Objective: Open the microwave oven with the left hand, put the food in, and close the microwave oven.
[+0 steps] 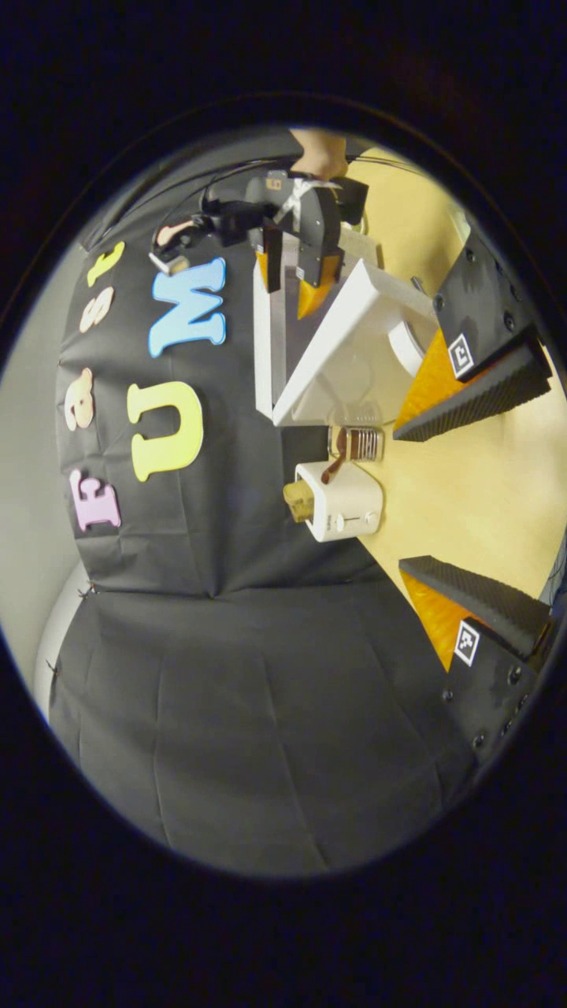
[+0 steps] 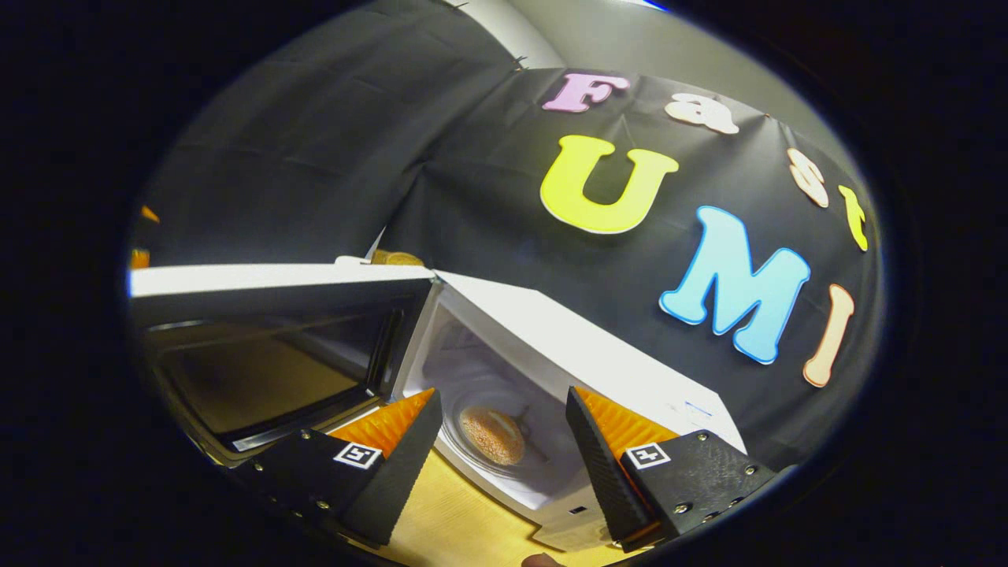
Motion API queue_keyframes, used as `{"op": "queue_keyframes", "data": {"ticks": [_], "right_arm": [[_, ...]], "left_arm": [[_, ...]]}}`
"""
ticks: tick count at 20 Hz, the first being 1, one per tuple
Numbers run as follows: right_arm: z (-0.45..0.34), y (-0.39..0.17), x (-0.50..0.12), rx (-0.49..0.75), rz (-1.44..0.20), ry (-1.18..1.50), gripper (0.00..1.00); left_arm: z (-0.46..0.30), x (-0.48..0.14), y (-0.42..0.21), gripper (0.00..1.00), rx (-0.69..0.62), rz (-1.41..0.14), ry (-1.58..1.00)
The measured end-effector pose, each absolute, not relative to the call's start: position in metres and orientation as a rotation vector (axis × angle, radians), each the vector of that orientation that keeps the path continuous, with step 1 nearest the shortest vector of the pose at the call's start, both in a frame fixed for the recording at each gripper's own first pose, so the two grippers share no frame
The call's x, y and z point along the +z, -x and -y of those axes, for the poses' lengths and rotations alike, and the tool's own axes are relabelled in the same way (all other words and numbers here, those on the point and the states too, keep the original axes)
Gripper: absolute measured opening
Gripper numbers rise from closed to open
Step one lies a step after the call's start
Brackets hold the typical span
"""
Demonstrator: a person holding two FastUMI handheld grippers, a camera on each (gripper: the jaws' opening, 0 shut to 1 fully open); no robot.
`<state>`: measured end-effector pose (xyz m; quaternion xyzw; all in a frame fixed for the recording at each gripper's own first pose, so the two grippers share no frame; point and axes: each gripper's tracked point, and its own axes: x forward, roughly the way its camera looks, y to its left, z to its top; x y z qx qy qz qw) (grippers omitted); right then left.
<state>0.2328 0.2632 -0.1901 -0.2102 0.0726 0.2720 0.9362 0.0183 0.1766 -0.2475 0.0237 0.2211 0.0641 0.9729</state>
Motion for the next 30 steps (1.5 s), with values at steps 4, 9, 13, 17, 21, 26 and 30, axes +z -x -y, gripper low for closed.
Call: {"op": "queue_keyframes", "data": {"ticks": [4, 9, 13, 17, 21, 26, 30], "right_arm": [[-0.226, -0.195, -0.171, 0.507, -0.138, 0.381, 0.96], [-0.166, -0.166, -0.181, 0.432, -0.196, 0.367, 0.97], [-0.121, -0.152, -0.183, 0.345, -0.234, 0.346, 0.96], [-0.096, -0.141, -0.178, 0.298, -0.247, 0.321, 0.97], [-0.08, -0.133, -0.169, 0.266, -0.237, 0.317, 0.97], [-0.055, -0.119, -0.162, 0.211, -0.241, 0.337, 0.96], [-0.037, -0.105, -0.157, 0.167, -0.254, 0.308, 0.97]], "left_arm": [[-0.158, -0.263, -0.02, 0.93, 0.092, -0.482, -0.032], [-0.137, -0.287, -0.018, 0.53, 0.059, -0.538, -0.022], [-0.112, -0.296, -0.022, 0.04, 0.003, -0.57, 0.01], [-0.077, -0.294, -0.032, 0.07, -0.068, -0.57, 0.016], [-0.03, -0.285, -0.044, 0.07, -0.171, -0.544, 0.005], [0.025, -0.281, -0.065, 0.07, -0.297, -0.523, -0.001], [0.06, -0.279, -0.088, 0.07, -0.381, -0.505, -0.004]]}}
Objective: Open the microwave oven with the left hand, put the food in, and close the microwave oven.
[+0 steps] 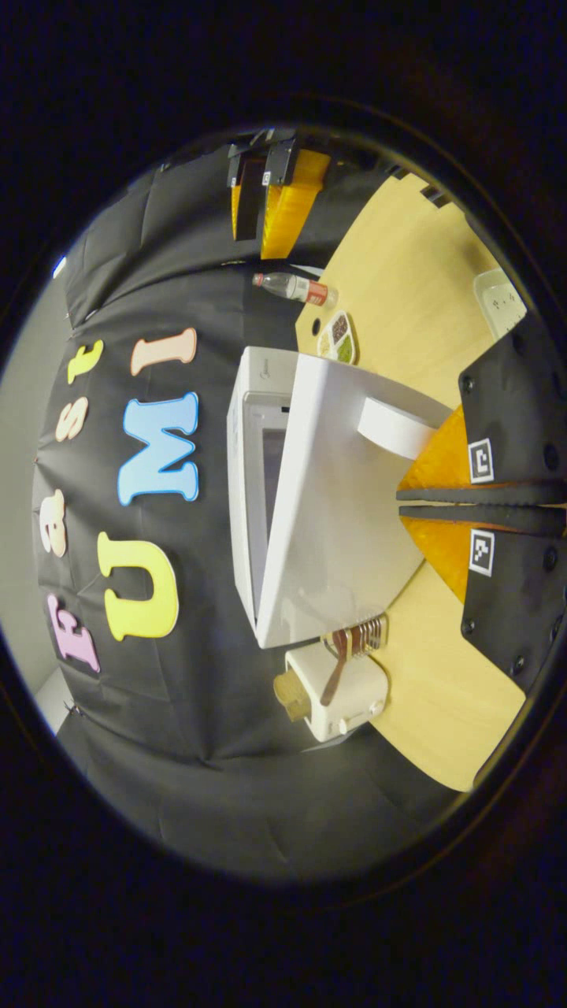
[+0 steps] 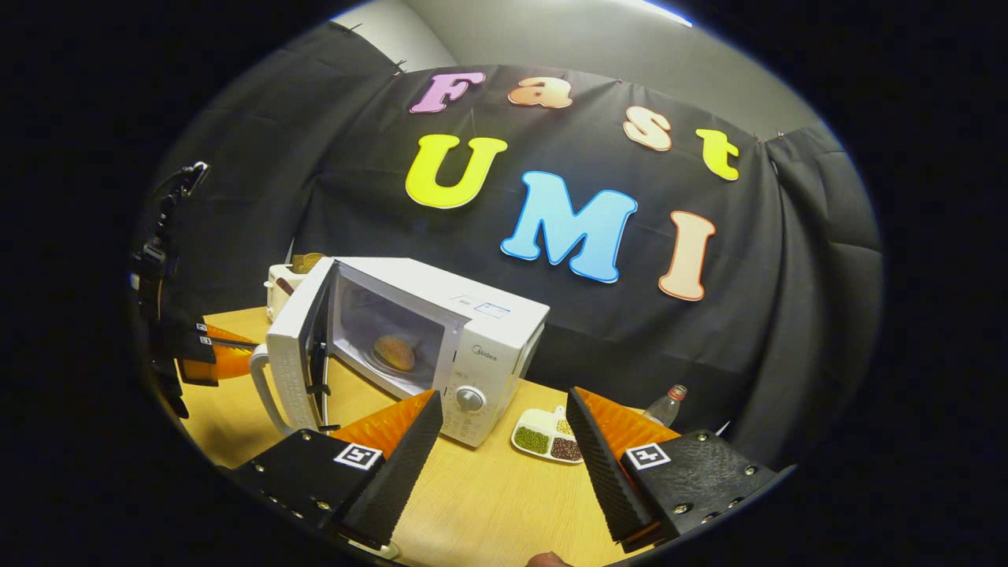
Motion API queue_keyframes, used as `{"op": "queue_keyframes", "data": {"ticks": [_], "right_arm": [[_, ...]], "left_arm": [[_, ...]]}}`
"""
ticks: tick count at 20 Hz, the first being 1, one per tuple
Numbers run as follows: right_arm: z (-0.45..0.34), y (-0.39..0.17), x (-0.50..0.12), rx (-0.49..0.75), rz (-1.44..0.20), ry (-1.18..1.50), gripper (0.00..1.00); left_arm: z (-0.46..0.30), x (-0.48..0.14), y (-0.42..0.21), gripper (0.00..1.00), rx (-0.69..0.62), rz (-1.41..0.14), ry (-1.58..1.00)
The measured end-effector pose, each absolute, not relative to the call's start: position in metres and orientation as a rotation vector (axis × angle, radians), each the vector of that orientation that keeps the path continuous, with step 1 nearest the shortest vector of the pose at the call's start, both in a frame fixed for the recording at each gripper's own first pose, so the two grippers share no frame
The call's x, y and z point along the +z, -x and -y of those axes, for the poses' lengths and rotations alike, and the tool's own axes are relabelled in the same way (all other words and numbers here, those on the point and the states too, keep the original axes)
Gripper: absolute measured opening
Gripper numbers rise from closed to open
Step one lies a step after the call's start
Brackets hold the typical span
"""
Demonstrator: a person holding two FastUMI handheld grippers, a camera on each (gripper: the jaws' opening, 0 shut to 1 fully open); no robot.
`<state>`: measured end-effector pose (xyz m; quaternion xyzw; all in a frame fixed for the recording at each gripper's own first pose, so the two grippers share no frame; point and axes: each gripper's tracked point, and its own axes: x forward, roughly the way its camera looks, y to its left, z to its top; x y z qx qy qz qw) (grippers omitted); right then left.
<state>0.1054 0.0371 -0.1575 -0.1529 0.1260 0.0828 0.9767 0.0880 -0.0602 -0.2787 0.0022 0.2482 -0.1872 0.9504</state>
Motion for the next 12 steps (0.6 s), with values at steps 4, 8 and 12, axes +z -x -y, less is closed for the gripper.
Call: {"op": "queue_keyframes", "data": {"ticks": [4, 8, 12], "right_arm": [[-0.018, -0.099, -0.155, 0.114, -0.263, 0.301, 0.97], [-0.001, -0.094, -0.152, 0.052, -0.279, 0.281, 0.97], [0.016, -0.09, -0.15, 0.0, -0.29, 0.272, 0.96]], "left_arm": [[0.09, -0.273, -0.121, 0.07, -0.443, -0.473, -0.02], [0.115, -0.271, -0.145, 0.08, -0.487, -0.459, -0.019], [0.137, -0.265, -0.164, 0.05, -0.524, -0.436, -0.023]]}}
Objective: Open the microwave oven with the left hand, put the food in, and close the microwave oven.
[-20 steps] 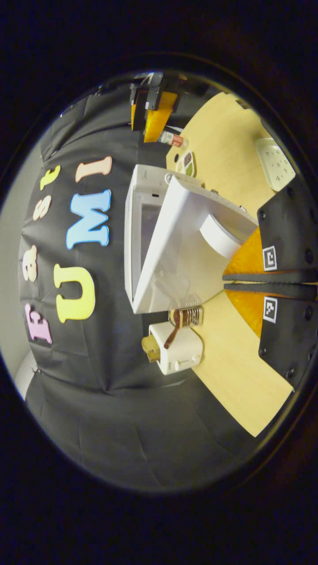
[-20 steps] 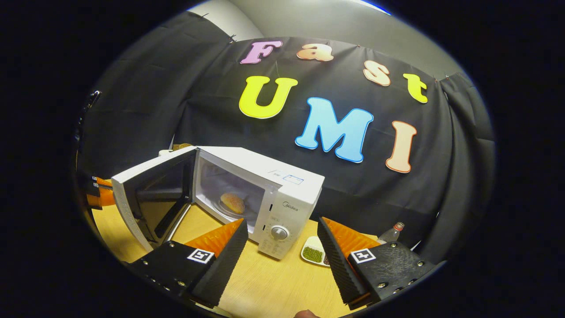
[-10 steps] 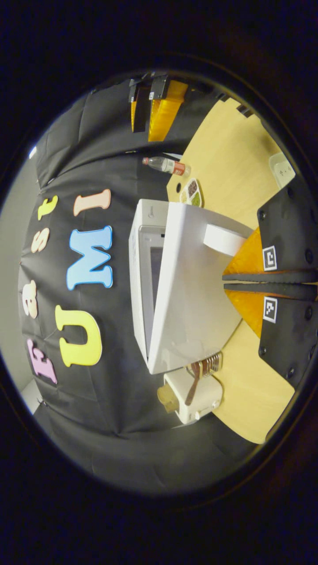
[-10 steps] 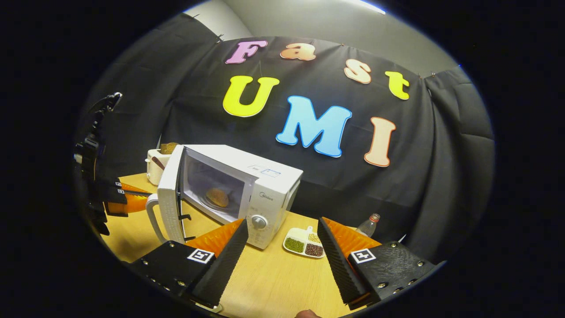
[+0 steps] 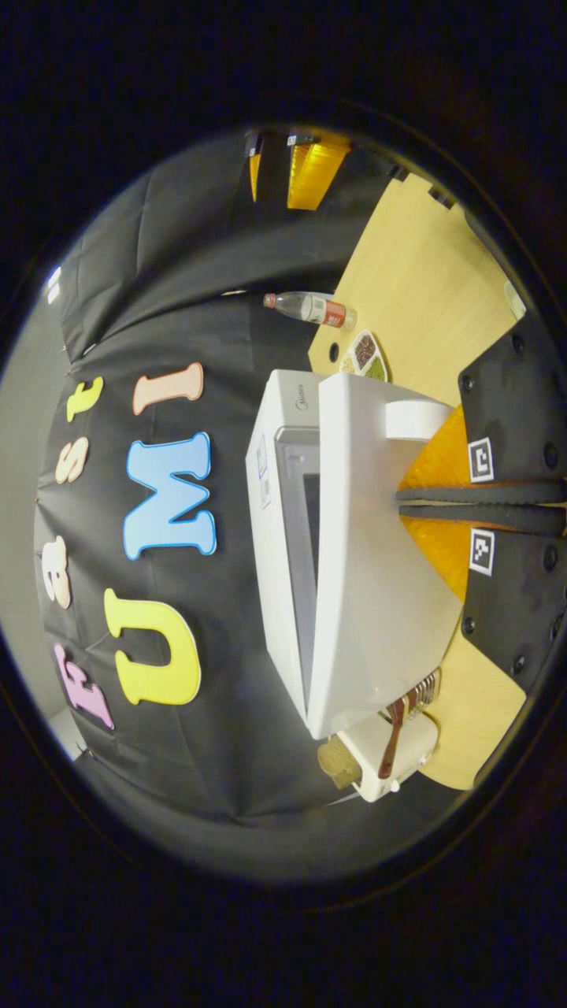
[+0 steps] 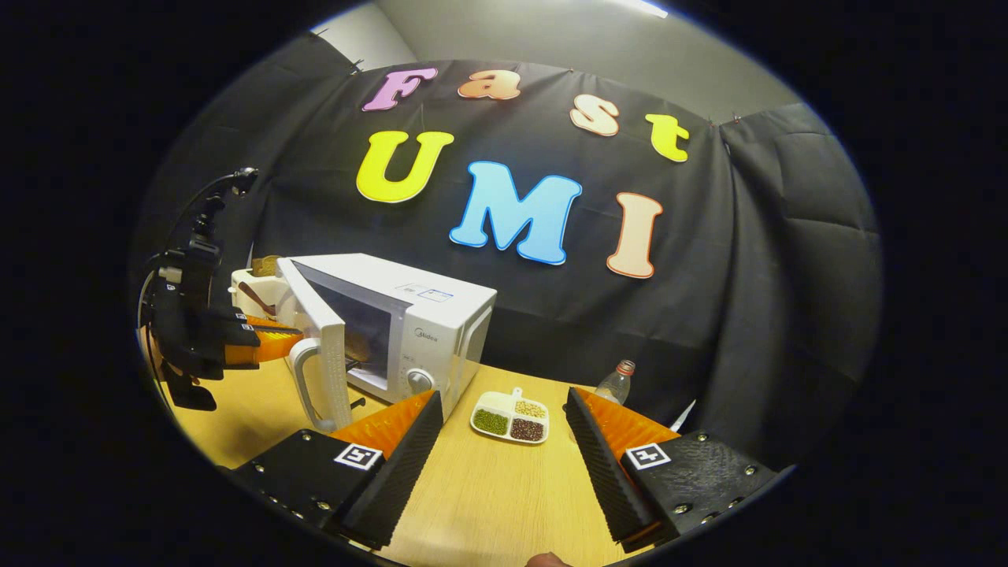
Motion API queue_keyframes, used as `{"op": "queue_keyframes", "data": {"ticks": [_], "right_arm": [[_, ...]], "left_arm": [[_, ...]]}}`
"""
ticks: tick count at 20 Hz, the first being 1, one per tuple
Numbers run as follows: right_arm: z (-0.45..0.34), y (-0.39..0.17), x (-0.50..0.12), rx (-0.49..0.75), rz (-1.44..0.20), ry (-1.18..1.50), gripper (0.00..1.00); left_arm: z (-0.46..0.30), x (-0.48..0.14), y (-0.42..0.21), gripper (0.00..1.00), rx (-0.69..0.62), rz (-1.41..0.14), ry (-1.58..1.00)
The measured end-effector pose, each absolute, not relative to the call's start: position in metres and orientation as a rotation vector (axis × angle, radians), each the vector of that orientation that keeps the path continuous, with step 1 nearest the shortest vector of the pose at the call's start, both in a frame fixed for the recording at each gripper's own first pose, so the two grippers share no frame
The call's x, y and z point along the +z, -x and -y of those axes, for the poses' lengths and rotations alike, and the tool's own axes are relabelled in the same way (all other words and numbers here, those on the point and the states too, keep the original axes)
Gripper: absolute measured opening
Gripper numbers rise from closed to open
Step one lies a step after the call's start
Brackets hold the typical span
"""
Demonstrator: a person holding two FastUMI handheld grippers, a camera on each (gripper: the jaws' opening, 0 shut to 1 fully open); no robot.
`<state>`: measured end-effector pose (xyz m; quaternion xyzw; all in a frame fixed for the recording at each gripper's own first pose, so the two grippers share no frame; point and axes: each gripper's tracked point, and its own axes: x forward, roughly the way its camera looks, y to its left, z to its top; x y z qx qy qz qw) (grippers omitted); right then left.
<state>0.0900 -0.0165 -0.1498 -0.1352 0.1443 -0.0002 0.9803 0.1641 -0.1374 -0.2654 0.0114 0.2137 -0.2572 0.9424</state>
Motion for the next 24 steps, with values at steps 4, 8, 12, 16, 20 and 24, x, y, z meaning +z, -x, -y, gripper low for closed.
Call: {"op": "queue_keyframes", "data": {"ticks": [4, 8, 12, 16, 20, 24], "right_arm": [[0.03, -0.082, -0.143, -0.05, -0.29, 0.245, 0.96], [0.039, -0.076, -0.142, -0.075, -0.3, 0.245, 0.96], [0.044, -0.068, -0.142, -0.091, -0.305, 0.231, 0.97], [0.053, -0.059, -0.14, -0.109, -0.309, 0.241, 0.97], [0.063, -0.05, -0.138, -0.117, -0.308, 0.232, 0.97], [0.068, -0.047, -0.141, -0.116, -0.317, 0.209, 0.96]], "left_arm": [[0.159, -0.26, -0.184, 0.1, -0.543, -0.417, -0.004], [0.175, -0.259, -0.202, 0.08, -0.55, -0.411, 0.006], [0.183, -0.264, -0.216, 0.08, -0.535, -0.417, 0.046], [0.189, -0.265, -0.233, 0.08, -0.51, -0.425, 0.074], [0.187, -0.268, -0.242, 0.07, -0.479, -0.428, 0.096], [0.188, -0.267, -0.245, 0.08, -0.457, -0.43, 0.104]]}}
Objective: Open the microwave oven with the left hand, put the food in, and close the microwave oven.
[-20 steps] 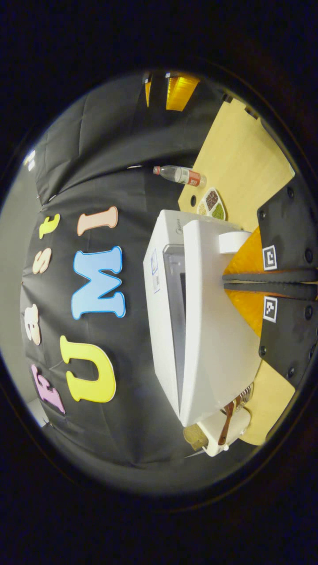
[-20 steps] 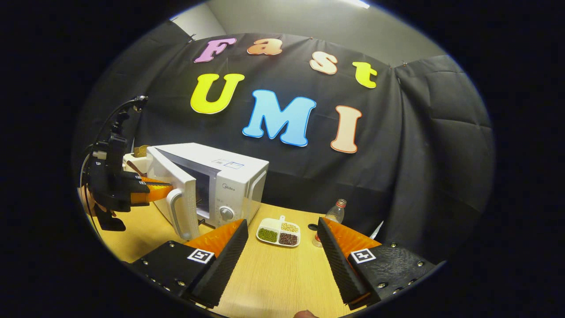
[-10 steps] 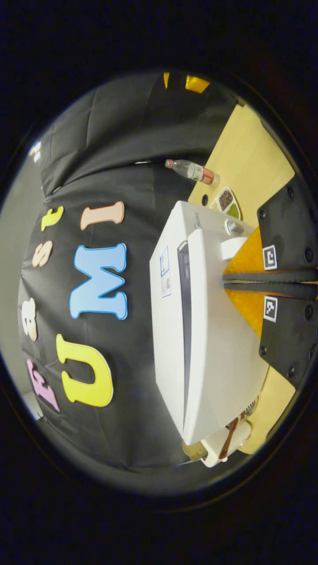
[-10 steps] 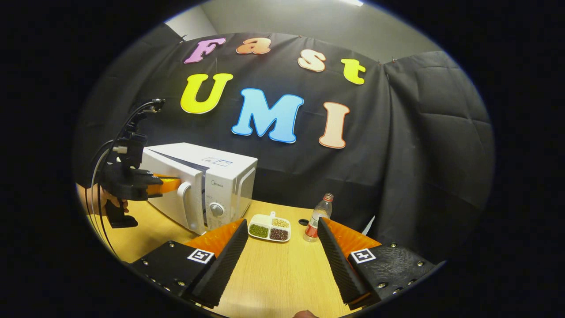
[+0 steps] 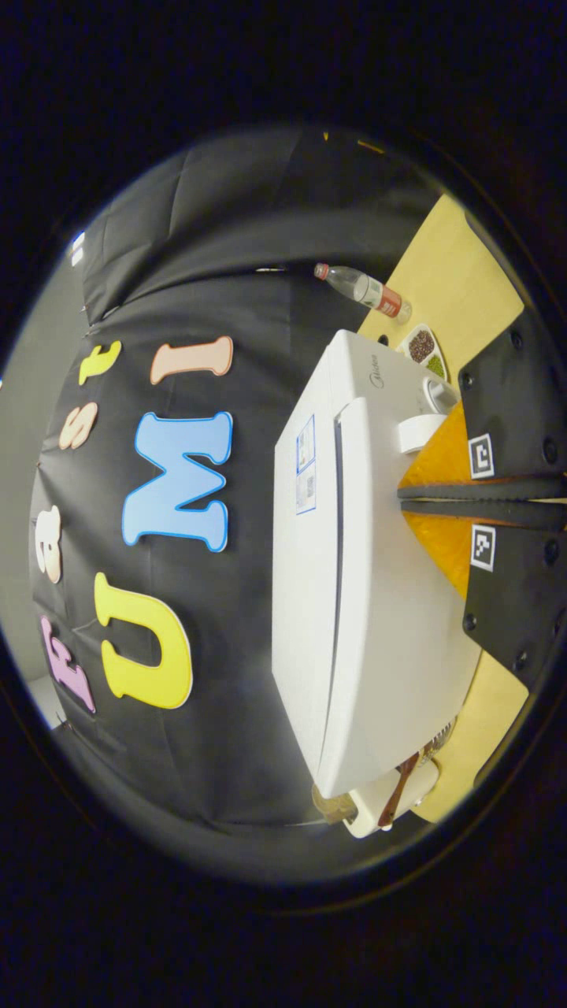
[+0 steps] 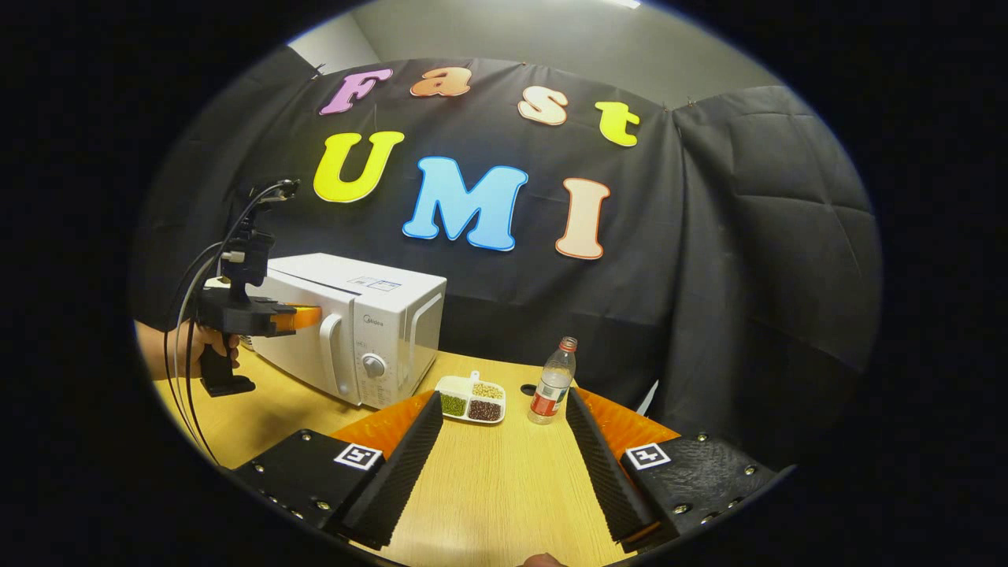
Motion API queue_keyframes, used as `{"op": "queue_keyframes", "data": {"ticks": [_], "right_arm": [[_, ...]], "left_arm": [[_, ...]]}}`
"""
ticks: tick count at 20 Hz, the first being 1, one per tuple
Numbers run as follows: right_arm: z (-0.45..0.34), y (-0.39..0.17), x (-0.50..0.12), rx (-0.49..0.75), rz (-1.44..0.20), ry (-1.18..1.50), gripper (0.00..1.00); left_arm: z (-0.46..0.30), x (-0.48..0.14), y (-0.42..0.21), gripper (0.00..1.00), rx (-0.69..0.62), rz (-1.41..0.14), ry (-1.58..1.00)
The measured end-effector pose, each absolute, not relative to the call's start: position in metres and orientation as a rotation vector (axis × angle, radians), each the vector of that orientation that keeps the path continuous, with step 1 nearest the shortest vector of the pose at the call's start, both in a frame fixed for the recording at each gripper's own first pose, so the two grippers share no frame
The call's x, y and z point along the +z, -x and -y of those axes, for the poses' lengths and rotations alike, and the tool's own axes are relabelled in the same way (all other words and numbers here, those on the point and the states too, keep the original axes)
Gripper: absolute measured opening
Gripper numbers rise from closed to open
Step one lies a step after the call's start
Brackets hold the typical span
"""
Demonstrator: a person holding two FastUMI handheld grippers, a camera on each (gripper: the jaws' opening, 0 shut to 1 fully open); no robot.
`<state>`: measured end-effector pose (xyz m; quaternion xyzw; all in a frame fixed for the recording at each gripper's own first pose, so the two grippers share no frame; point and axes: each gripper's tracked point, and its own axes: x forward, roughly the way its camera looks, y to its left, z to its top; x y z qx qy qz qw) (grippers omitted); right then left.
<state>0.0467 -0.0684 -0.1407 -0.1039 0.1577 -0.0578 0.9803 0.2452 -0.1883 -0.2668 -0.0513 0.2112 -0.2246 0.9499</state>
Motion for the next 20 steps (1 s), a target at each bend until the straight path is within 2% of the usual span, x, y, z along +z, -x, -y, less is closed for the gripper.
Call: {"op": "queue_keyframes", "data": {"ticks": [4, 5, 9, 18, 20], "right_arm": [[0.066, -0.044, -0.142, -0.088, -0.314, 0.207, 0.97], [0.065, -0.042, -0.139, -0.083, -0.306, 0.212, 0.97], [0.066, -0.035, -0.133, -0.061, -0.283, 0.21, 0.97], [0.057, -0.026, -0.113, 0.081, -0.199, 0.166, 0.97], [0.055, -0.025, -0.106, 0.105, -0.183, 0.149, 0.96]], "left_arm": [[0.19, -0.269, -0.253, 0.07, -0.43, -0.465, 0.067], [0.191, -0.268, -0.255, 0.1, -0.424, -0.461, 0.079], [0.186, -0.246, -0.244, 0.07, -0.399, -0.418, 0.088], [0.154, -0.161, -0.15, 0.05, -0.295, -0.26, 0.003], [0.144, -0.143, -0.13, 0.08, -0.261, -0.241, -0.001]]}}
